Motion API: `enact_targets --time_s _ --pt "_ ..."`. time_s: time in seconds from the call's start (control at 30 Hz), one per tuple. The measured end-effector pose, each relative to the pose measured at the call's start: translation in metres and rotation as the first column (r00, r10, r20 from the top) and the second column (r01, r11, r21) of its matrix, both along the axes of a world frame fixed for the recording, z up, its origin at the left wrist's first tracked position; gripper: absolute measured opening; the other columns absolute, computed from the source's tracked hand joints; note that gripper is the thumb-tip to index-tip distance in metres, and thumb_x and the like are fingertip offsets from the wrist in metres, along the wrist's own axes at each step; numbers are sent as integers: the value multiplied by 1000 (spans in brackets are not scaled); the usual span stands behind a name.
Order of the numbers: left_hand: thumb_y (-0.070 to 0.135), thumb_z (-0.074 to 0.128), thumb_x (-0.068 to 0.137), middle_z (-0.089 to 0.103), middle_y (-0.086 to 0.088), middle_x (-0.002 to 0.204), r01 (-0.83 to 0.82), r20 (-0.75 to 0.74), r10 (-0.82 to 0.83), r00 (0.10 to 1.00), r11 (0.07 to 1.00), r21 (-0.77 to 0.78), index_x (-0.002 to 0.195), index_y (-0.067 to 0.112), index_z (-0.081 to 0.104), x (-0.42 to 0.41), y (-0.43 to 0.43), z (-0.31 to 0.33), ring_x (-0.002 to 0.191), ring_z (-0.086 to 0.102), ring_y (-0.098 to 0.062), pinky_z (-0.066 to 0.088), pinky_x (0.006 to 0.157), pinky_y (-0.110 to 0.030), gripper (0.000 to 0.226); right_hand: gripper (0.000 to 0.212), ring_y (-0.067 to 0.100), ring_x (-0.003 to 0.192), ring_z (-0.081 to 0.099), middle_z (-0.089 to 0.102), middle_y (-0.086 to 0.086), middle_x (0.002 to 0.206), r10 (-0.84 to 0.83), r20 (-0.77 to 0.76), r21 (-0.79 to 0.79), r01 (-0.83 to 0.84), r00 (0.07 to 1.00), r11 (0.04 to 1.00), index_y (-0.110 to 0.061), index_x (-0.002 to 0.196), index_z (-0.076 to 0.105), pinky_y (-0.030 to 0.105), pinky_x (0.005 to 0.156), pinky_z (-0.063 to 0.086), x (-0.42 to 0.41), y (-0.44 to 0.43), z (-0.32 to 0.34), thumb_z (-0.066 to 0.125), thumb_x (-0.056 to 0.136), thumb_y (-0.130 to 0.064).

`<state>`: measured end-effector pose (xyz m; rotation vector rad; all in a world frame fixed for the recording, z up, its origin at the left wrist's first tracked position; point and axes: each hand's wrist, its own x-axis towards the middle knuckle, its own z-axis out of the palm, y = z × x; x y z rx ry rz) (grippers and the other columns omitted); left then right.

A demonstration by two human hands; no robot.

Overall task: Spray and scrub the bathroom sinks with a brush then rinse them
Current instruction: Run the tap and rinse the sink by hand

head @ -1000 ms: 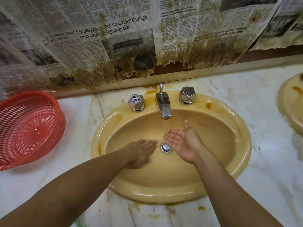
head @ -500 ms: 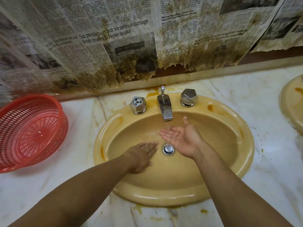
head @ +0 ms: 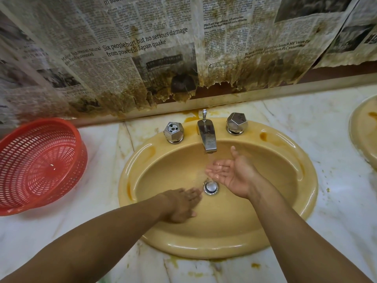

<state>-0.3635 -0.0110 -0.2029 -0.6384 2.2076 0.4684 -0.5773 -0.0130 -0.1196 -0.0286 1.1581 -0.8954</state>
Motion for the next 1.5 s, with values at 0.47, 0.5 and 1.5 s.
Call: enact_targets --time_s 0.47,0.5,1.5 --pt "36 18 111 -13 0 170 205 180 -129 975 830 -519 163 12 -8 2 -48 29 159 -10 -17 -11 127 -39 63 85 43 115 66 64 35 121 -151 247 -79 176 957 981 15 138 46 46 105 49 14 -3 19 41 101 -62" --pt "35 17 111 -16 1 169 229 189 -147 971 799 -556 162 12 -10 4 -51 33 158 -13 -17 -13 126 -39 63 83 41 106 71 67 34 116 -158 264 -89 187 952 978 14 133 51 45 98 53 14 -3 21 40 101 -62" --pt "33 16 110 -24 -6 168 457 343 -304 889 646 -611 160 7 -13 -1 -52 33 157 -19 -19 -16 126 -44 64 84 42 133 51 50 33 144 -206 125 16 206 970 978 13 147 38 47 114 42 18 29 -2 38 104 -59"
